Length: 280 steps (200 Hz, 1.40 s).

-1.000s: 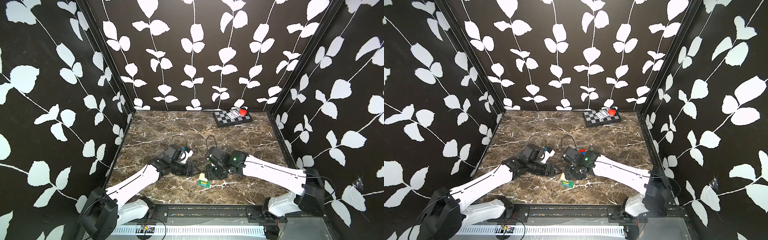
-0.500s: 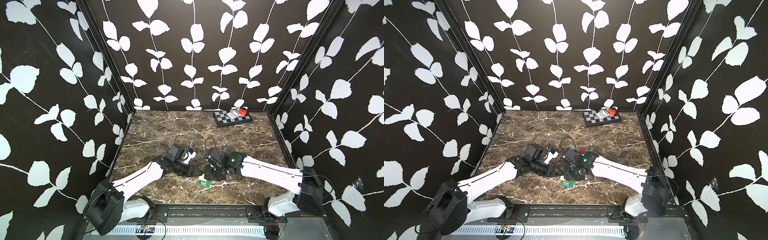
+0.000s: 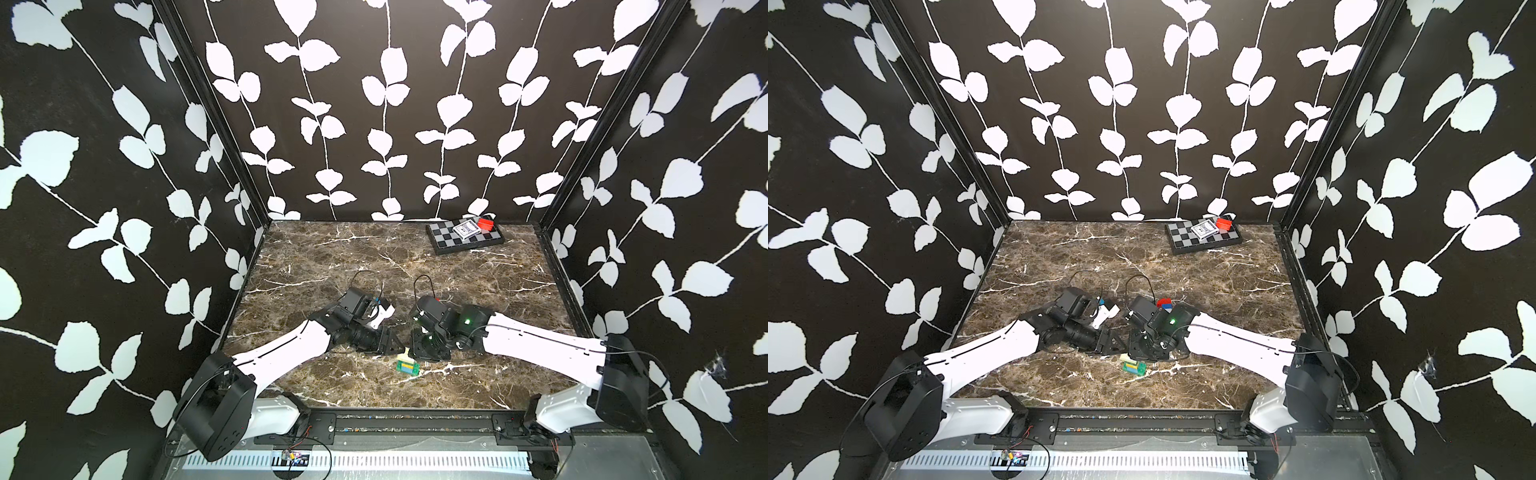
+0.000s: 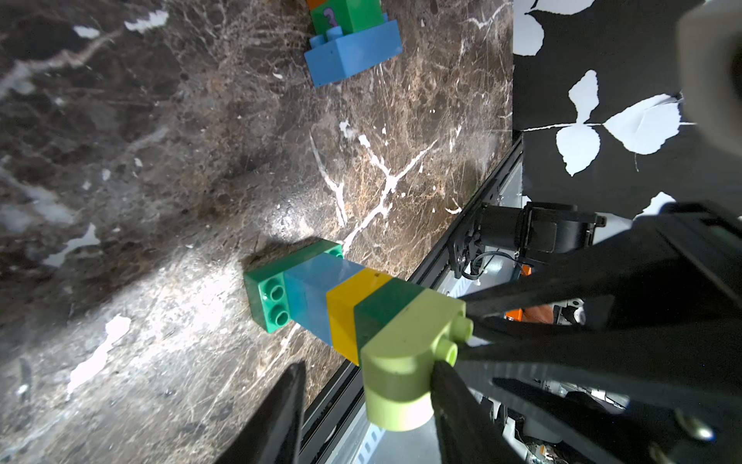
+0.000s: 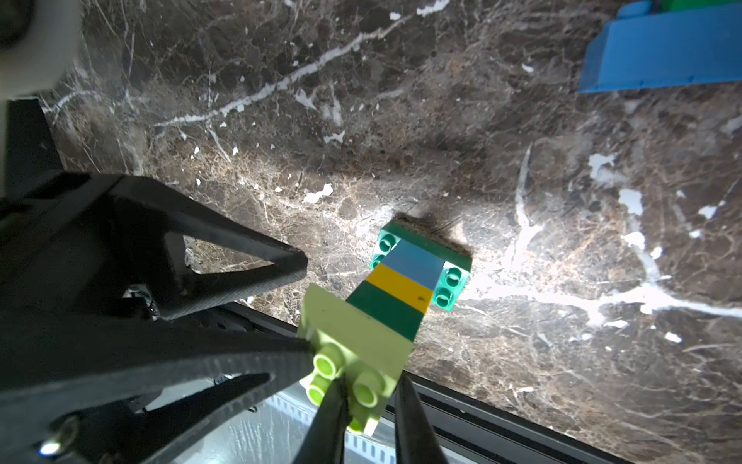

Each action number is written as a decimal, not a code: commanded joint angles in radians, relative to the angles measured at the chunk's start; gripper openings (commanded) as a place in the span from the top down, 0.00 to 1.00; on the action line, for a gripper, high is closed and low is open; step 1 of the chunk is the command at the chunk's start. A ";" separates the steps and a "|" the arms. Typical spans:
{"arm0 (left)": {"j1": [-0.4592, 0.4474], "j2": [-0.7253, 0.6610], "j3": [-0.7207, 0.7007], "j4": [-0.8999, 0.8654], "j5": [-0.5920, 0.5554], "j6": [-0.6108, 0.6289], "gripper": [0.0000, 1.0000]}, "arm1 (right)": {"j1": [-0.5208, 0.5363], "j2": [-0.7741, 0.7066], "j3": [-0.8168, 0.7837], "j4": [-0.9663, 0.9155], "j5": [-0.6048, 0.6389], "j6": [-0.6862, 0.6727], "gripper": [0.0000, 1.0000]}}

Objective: Assemble the number 1 with lego
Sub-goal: Assemble the lego brick with the lego brick, then adjust the lego brick at the center of the board.

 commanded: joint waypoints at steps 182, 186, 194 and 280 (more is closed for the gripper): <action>-0.390 -0.512 -0.189 0.072 -0.849 0.042 0.31 | -0.258 -0.161 0.046 -0.224 -0.035 -0.357 0.43; -0.438 -0.527 -0.210 0.090 -0.915 0.032 0.31 | -0.275 -0.162 0.047 -0.231 -0.046 -0.380 0.43; -0.530 -0.543 -0.246 0.129 -1.039 0.017 0.31 | -0.309 -0.160 0.052 -0.249 -0.071 -0.425 0.43; -0.945 -0.206 -0.390 0.611 -1.579 0.048 0.24 | -0.474 -0.220 0.018 -0.371 -0.178 -0.656 0.43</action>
